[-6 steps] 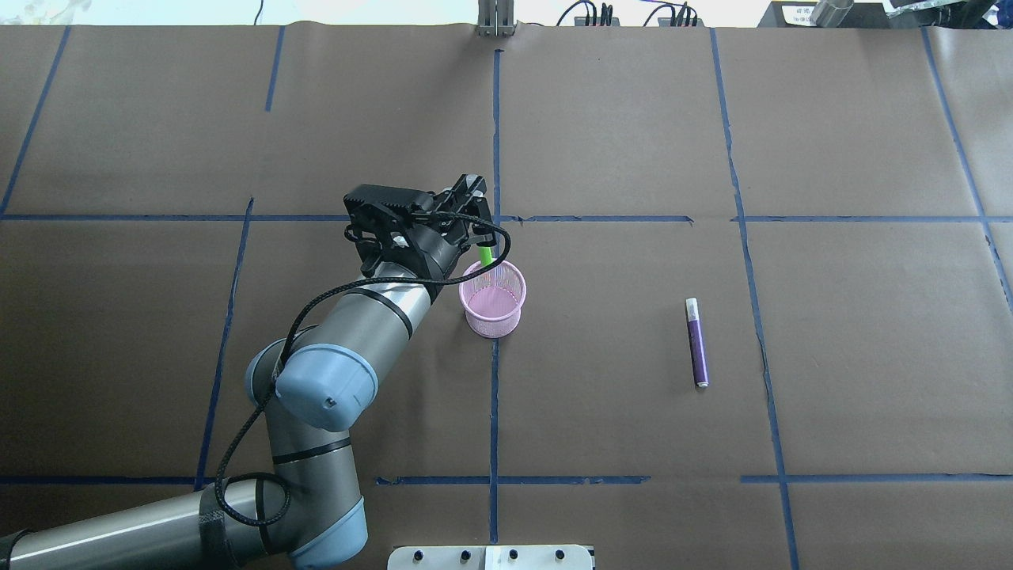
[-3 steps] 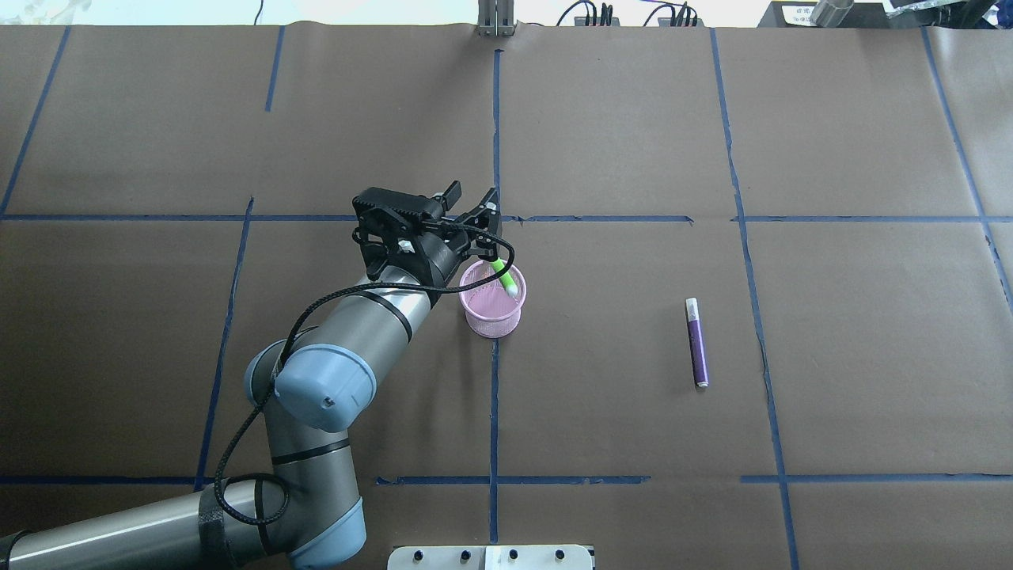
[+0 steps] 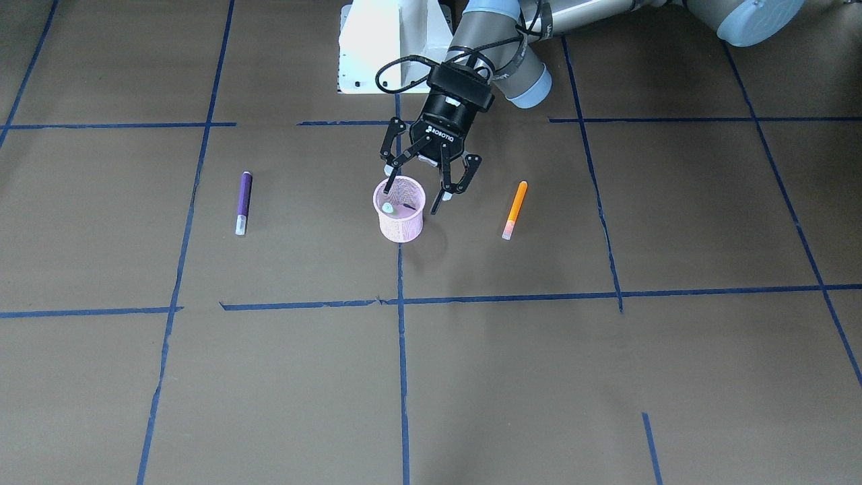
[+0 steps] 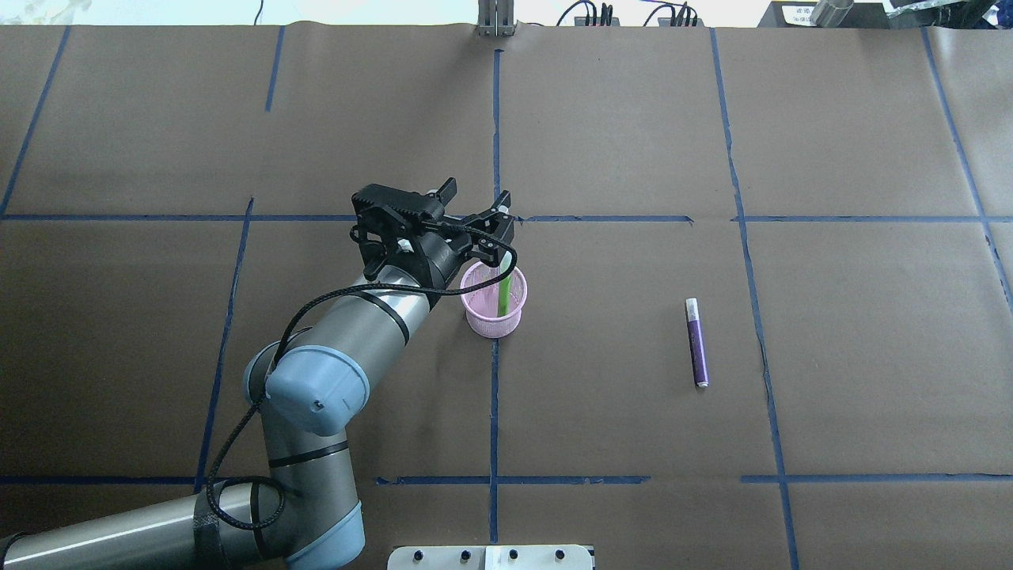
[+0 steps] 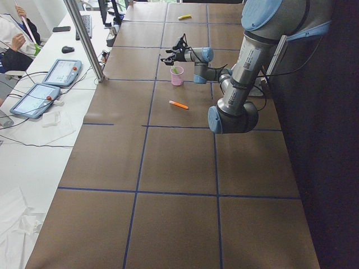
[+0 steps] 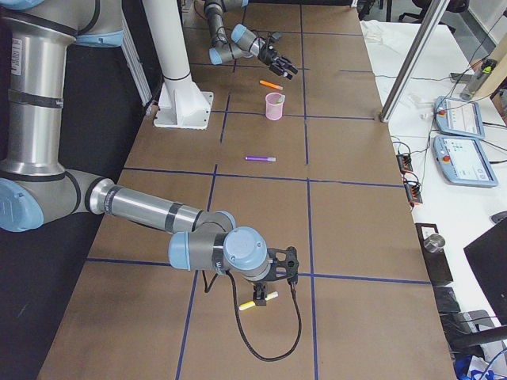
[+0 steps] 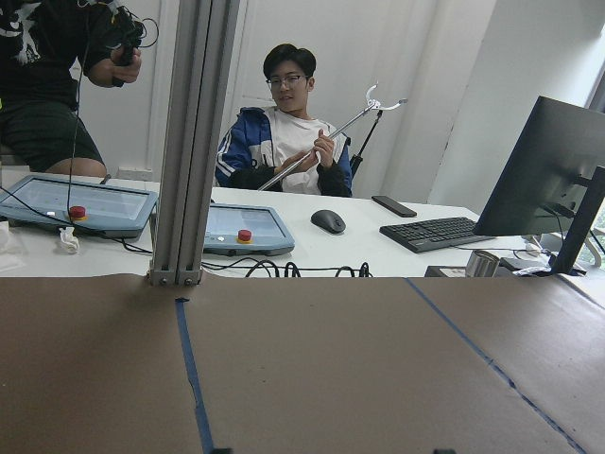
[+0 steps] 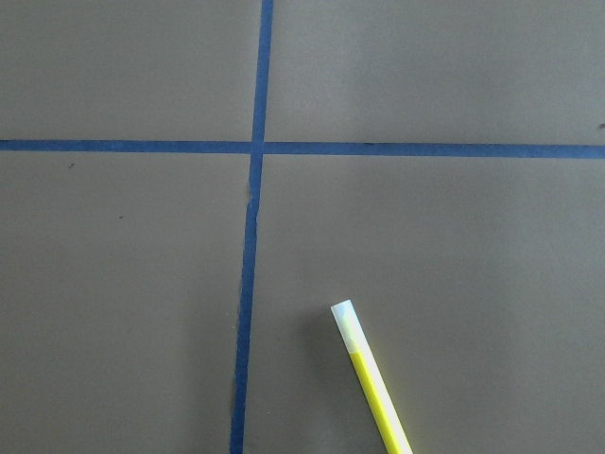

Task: Collect pens into pen holder
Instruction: 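Lower the green highlighter into the pink cup and release it, then move the left gripper back over the orange highlighter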

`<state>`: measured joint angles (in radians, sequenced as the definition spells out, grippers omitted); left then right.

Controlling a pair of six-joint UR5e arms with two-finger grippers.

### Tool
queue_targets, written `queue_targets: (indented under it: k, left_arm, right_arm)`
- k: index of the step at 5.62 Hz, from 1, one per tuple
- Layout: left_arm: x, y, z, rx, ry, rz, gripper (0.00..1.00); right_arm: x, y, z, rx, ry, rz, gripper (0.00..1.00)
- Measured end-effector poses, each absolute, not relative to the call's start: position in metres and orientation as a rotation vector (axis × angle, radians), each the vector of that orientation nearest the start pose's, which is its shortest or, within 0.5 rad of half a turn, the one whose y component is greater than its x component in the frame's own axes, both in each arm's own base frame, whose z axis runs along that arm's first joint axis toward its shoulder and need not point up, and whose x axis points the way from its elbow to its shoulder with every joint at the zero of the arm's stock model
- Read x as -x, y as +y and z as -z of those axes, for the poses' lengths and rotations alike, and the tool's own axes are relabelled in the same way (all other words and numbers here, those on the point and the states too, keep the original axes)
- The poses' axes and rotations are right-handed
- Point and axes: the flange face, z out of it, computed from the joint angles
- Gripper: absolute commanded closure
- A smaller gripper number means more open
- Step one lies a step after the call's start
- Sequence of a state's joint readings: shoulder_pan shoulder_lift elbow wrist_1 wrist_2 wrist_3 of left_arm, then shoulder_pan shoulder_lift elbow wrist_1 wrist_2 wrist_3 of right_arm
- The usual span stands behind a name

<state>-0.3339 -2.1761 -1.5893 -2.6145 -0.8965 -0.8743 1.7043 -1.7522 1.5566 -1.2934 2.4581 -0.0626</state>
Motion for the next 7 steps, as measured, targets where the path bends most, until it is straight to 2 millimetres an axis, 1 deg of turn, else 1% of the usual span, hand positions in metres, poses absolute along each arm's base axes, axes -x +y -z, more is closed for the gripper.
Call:
queue_targets:
  k: [2, 3, 4, 5, 6, 7]
  left_arm:
    - [-0.528, -0.389, -0.174, -1.211, 1.138, 0.282, 0.27]
    - [-0.521, -0.391, -0.169, -1.211, 1.157, 0.273, 0.26]
    - [-0.503, -0.399, -0.162, -1.207, 1.191, 0.243, 0.25]
    - [-0.474, -0.414, -0.169, -1.195, 1.210, 0.200, 0.25]
    - [-0.443, -0.431, -0.201, -1.163, 1.190, 0.151, 0.25]
    - [-0.421, -0.442, -0.239, -1.114, 1.159, 0.108, 0.25]
  right_arm:
    - [-0.111, -0.402, -0.710, -0.165, -0.875, -0.029, 0.00]
    - [-0.111, -0.401, -0.712, -0.162, -0.872, -0.028, 0.00]
    - [-0.108, -0.401, -0.722, -0.145, -0.869, -0.027, 0.00]
    - [-0.099, -0.404, -0.737, -0.131, -0.856, -0.003, 0.00]
    - [-0.082, -0.413, -0.756, -0.149, -0.823, 0.059, 0.00]
    - [-0.066, -0.426, -0.772, -0.168, -0.798, 0.114, 0.00]
